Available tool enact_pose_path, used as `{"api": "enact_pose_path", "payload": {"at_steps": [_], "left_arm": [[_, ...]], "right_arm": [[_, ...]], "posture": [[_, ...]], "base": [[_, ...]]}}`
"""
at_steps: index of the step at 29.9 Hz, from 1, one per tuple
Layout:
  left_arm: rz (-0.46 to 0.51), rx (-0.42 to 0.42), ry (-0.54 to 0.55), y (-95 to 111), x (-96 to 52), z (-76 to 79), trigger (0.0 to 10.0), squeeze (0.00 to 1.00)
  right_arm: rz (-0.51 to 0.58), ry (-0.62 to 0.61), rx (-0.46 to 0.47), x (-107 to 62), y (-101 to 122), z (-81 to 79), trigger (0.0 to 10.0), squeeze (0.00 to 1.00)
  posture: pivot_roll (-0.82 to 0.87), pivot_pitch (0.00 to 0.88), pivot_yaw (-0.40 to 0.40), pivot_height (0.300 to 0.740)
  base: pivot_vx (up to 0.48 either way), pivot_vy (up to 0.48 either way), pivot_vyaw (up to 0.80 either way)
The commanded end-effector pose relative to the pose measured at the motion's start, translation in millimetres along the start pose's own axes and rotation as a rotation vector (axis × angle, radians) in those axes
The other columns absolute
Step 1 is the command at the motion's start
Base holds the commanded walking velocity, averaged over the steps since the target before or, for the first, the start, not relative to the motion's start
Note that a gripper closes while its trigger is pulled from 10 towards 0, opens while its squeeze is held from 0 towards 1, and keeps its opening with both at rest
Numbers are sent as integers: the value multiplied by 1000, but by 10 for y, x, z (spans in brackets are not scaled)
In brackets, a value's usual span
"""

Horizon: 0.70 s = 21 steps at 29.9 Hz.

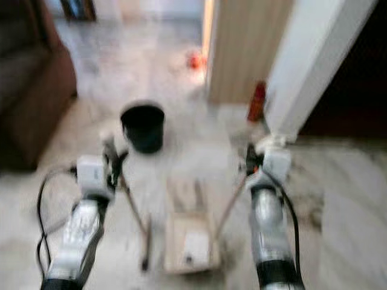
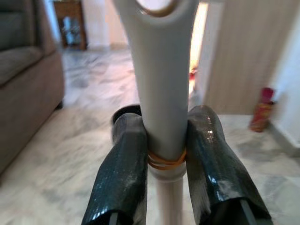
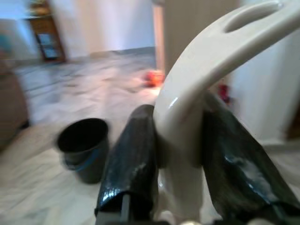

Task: Sweep floor

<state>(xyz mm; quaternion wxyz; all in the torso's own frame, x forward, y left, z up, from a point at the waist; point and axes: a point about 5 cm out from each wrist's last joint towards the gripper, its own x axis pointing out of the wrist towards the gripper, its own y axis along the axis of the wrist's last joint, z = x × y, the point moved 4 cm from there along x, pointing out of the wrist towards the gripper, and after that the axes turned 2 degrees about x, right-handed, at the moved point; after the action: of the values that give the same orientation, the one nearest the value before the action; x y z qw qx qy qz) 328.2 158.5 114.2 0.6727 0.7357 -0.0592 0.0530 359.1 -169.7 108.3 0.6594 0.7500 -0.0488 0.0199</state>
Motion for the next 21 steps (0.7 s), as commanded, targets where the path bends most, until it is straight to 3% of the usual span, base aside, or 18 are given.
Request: {"api": "enact_pose_path", "payload": {"at_steps": [1,21], "left_arm": [[46,13,-3,105,34,7,10000,0],[52,17,6,122,47,-14,10000,0]], "right_arm": [[48,-9,39,20,106,13,10000,0],[35,2,50,31,87,-18,10000,0]], "posture": [[-5,53,-33,740],[2,81,-36,740]], "base": [[352,0,494],[355,0,0]]}}
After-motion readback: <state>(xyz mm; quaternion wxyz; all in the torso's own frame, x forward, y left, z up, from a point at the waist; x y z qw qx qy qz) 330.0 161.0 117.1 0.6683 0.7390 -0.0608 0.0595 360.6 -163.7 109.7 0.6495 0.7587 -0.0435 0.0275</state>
